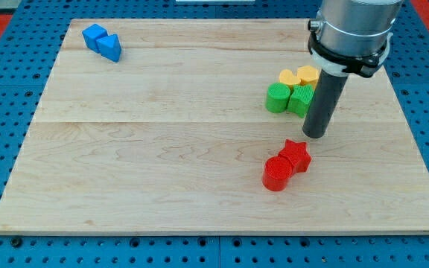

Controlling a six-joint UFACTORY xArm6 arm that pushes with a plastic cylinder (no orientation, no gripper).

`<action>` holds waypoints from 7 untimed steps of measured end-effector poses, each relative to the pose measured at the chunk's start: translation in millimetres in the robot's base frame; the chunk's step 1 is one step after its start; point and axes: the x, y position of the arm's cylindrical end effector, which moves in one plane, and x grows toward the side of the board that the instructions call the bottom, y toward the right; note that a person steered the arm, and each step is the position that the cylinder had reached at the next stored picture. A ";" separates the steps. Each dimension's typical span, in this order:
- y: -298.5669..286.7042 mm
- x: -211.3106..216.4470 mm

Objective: Move the arm to the bottom right of green star

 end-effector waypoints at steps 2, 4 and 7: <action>4.7 -2.8; 7.5 -5.1; 11.3 -6.1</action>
